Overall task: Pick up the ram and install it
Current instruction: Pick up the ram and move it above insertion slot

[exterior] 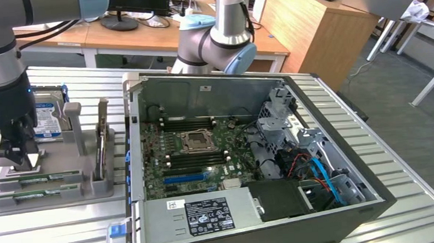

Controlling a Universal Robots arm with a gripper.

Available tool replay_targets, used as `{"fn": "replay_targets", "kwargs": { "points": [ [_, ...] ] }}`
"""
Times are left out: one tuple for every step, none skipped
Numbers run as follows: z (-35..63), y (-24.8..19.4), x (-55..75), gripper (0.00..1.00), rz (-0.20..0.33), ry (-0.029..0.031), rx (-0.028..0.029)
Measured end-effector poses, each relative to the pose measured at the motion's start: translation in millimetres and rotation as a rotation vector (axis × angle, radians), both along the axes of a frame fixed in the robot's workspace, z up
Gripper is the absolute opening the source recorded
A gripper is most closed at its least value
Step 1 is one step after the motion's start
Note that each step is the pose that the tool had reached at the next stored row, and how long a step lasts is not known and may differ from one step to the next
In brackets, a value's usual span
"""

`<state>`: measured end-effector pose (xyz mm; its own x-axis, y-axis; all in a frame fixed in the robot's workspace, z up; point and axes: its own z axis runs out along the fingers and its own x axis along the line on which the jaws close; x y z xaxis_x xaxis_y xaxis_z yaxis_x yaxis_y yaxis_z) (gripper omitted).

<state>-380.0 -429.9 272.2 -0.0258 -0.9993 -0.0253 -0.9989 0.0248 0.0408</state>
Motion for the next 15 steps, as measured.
{"fn": "replay_targets", "kwargs": {
  "points": [
    [0.0,-0.2,0.1,0.43,0.005,0.0,0.0],
    [0.0,-0.3,0.0,0.43,0.01,0.0,-0.0001],
    [0.0,-0.3,0.0,0.43,0.014,0.0001,-0.0001],
    [0.0,-0.3,0.0,0.43,0.017,0.0002,-0.0001],
    [0.0,-0.3,0.0,0.43,0.017,0.0002,-0.0001],
    [0.0,-0.3,0.0,0.43,0.017,0.0002,-0.0001],
    [0.0,-0.3,0.0,0.43,0.017,0.0001,-0.0002],
    [0.0,-0.3,0.0,0.43,0.017,0.0001,-0.0001],
    [0.0,-0.3,0.0,0.43,0.017,0.0001,-0.0001],
    [0.0,-0.4,0.0,0.43,0.017,0.0001,-0.0001],
    [-0.1,-1.0,0.1,0.43,0.017,0.0,0.0],
    [-0.1,-2.0,0.1,0.43,0.017,0.0001,-0.0001],
    [-0.1,-3.0,0.1,0.43,0.017,0.0,-0.0002],
    [0.0,-4.0,0.0,0.43,0.017,0.0001,-0.0002],
    [0.0,-4.6,0.0,0.43,0.017,0.0001,-0.0001]
  ]
}}
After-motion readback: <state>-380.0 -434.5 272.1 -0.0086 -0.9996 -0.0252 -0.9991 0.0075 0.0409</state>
